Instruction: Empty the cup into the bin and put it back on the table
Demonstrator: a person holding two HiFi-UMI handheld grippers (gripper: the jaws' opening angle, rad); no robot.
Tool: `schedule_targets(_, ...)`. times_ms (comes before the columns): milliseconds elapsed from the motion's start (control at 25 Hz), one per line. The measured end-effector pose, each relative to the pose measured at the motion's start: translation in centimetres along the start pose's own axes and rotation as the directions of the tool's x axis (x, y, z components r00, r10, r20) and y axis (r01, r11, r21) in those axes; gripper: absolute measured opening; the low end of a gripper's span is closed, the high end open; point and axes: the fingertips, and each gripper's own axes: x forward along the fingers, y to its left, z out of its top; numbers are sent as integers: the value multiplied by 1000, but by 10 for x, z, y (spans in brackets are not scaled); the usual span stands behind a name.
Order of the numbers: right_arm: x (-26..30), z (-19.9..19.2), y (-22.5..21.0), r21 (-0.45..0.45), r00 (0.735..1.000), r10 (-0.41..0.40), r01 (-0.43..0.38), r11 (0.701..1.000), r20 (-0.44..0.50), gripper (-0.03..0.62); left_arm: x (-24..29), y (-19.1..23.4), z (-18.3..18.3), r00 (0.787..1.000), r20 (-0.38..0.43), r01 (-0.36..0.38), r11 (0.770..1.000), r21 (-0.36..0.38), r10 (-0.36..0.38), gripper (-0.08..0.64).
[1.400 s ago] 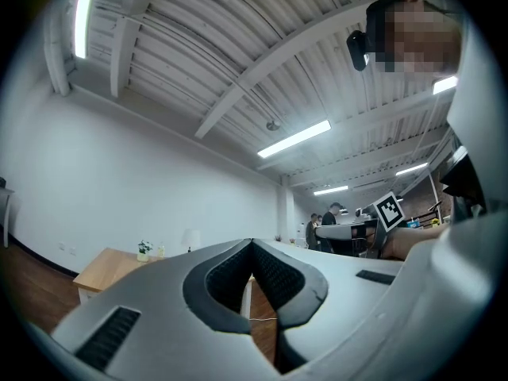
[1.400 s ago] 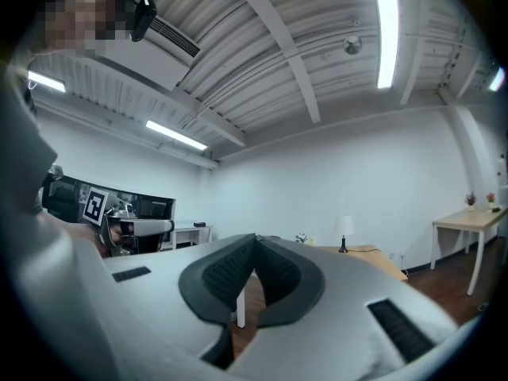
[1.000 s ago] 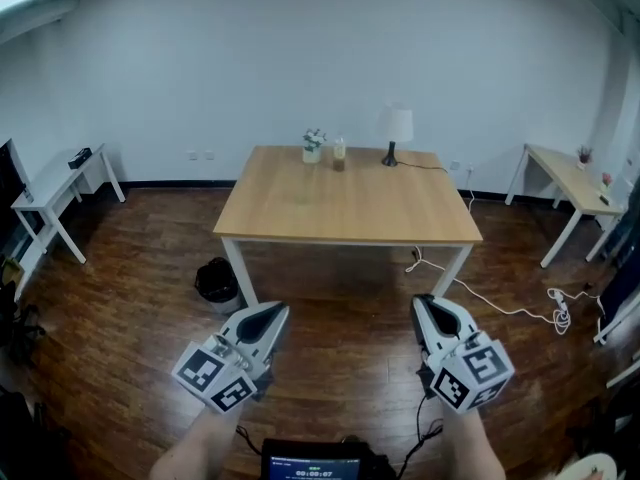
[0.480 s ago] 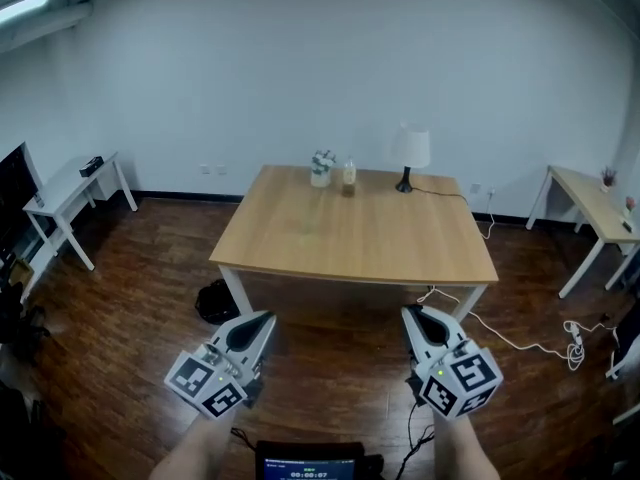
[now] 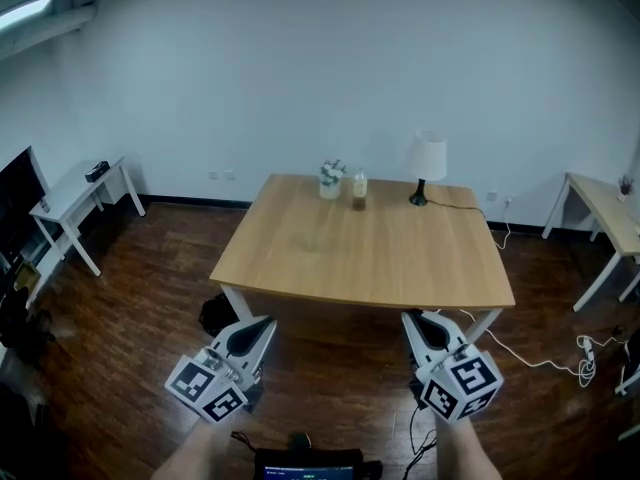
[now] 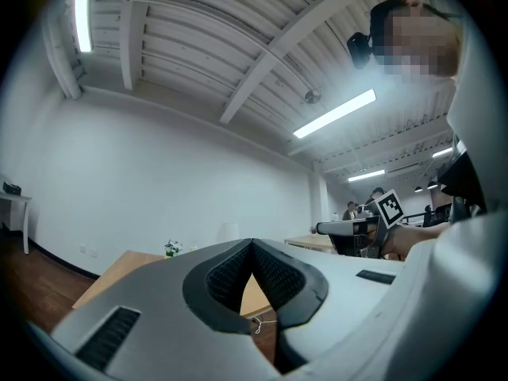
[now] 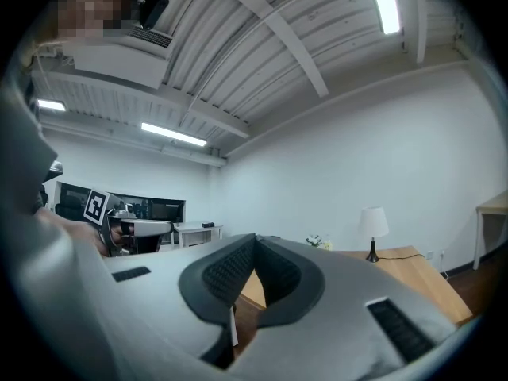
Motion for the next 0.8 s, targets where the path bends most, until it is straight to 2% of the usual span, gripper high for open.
schedule_targets(480,122,16,-39,-15,997,-80,80,997,4,0,66,122,1,998,26,63,998,-23,-62,0)
schedule_targets(800,191,13,-46,-37,995,-95,93,995,-32,0,90,194,-12,998,28,54,996,-72,-52,0)
